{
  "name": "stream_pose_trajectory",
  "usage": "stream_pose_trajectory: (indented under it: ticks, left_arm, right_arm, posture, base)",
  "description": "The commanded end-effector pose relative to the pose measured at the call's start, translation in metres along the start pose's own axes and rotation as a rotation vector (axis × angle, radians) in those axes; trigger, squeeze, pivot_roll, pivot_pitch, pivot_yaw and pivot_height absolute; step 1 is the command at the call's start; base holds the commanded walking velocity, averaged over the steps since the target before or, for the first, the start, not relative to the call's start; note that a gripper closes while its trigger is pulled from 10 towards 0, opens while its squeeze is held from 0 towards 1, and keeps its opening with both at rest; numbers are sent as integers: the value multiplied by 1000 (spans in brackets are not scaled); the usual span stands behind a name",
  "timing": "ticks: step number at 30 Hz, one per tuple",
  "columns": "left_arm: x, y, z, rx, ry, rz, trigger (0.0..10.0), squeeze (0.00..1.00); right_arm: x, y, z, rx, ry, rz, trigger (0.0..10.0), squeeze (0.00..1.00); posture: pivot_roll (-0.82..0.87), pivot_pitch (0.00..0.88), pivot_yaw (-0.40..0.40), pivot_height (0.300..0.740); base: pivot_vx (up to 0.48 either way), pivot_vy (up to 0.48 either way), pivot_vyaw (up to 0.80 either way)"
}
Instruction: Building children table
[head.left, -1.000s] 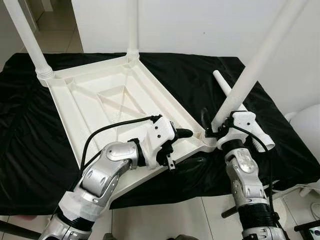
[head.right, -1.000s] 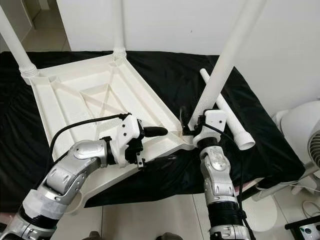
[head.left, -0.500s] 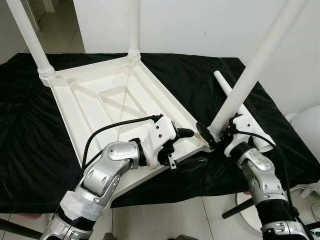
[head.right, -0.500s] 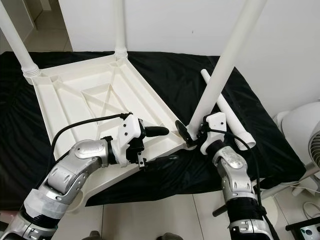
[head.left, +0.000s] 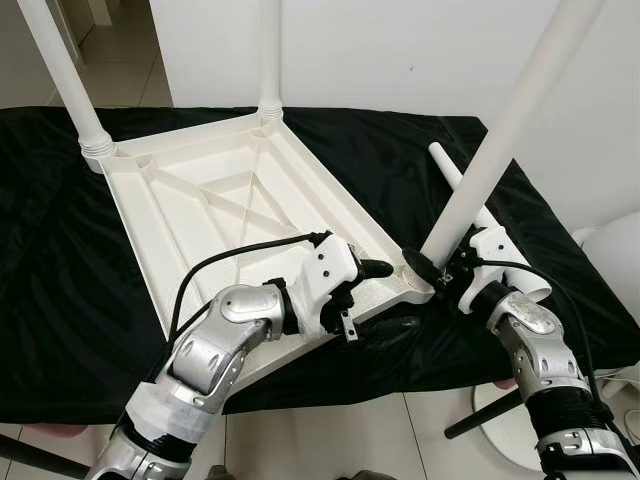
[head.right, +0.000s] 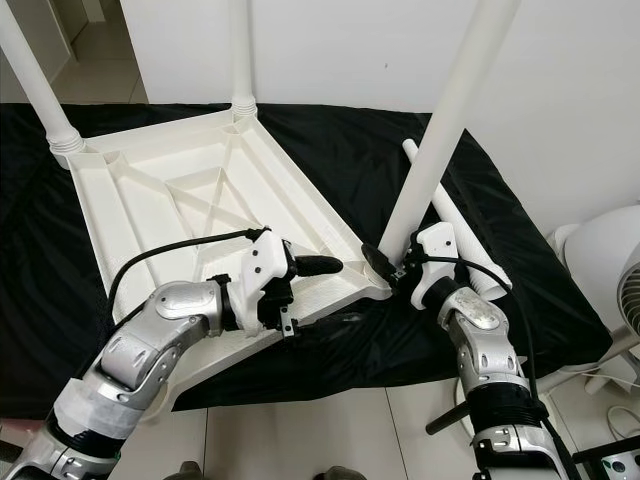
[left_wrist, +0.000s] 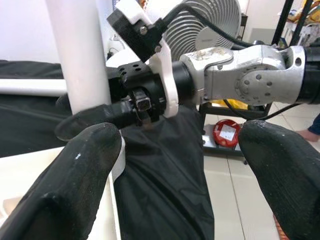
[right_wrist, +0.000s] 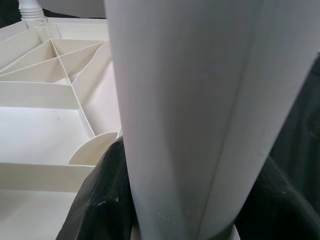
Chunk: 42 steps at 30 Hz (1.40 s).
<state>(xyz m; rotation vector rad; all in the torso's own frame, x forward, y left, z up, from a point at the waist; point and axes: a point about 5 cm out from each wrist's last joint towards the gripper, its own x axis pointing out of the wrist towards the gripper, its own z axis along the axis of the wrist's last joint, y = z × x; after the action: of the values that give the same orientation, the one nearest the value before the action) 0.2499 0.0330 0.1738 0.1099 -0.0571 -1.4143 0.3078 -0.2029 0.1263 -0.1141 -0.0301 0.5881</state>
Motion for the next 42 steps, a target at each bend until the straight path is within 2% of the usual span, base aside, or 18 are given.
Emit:
stream_pose_trajectory:
  ticks: [1,2,3,6,12,15,19,21,25,26,27,29,31,32,33,35,38,42]
  left_arm:
    - [1,3,-4,-13,23,40,10000,0]
    - [1,3,-4,-13,23,40,10000,0]
    - [1,3,-4,-14,24,42,10000,0]
    - [1,3,-4,-9,25,39,10000,0]
    - [2,3,-4,-7,27,29,10000,0]
    - [3,3,-4,-7,28,26,10000,0]
    - [3,3,-4,-8,29,21,10000,0]
    - [3,4,-5,-7,31,34,10000,0]
    - [2,4,-7,-7,32,45,10000,0]
    - [3,7,-8,0,34,74,10000,0]
    - [3,7,-8,0,34,74,10000,0]
    - [3,12,-11,5,33,136,10000,0]
    - [3,12,-11,5,33,136,10000,0]
    - [3,15,-12,6,39,168,10000,0]
    - [3,15,-12,6,39,168,10000,0]
    - [3,24,-14,27,54,254,10000,0]
    - [3,33,-15,31,73,326,10000,0]
    - [0,46,-15,37,88,417,10000,0]
  right_arm:
    - [-4,-3,-5,16,26,-9,4902,0]
    - [-4,-3,-5,16,26,-9,4902,0]
    - [-4,-1,-6,41,19,-24,10000,0]
    - [-4,5,-13,105,13,-61,10000,0]
    - [-2,12,-19,151,12,-124,10000,0]
    - [-2,13,-21,159,14,-138,10000,0]
    - [0,15,-24,167,31,-227,10000,0]
    - [3,18,-22,151,32,-315,10000,0]
    - [4,21,-20,140,31,-363,10000,0]
    - [7,25,-17,152,22,-425,10000,0]
    - [7,25,-17,152,22,-425,10000,0]
    - [11,33,-13,199,11,-583,10000,0]
    - [11,33,-13,199,11,-583,10000,0]
    - [12,39,-13,215,12,-643,10000,0]
    - [12,39,-13,215,12,-643,10000,0]
    - [18,53,-11,245,10,-737,10000,0]
    - [22,62,-9,266,6,-766,10000,0]
    - [27,72,-5,266,1,-722,10000,0]
  posture:
    - [32,0,-62,740]
    - [32,0,-62,740]
    - [30,0,-62,740]
    - [27,0,-57,740]
    - [22,0,-51,740]
    - [22,0,-51,740]
    - [20,0,-50,740]
    - [20,0,-55,740]
    - [20,0,-57,740]
    - [21,0,-61,740]
    - [21,0,-61,740]
    - [23,0,-66,740]
    - [23,0,-66,740]
    - [23,0,-67,740]
    - [23,0,-67,740]
    - [26,0,-71,740]
    - [28,0,-72,740]
    - [27,0,-68,740]
  base:
    - [0,0,0]
    - [0,0,0]
    - [0,0,0]
    - [0,0,0]
    - [0,0,0]
    - [0,0,0]
    - [0,0,0]
    - [0,0,0]
    - [0,0,0]
    - [0,0,0]
    - [0,0,0]
    - [0,0,0]
    - [0,0,0]
    - [0,0,0]
    - [0,0,0]
    - [0,0,0]
    - [0,0,0]
    - [0,0,0]
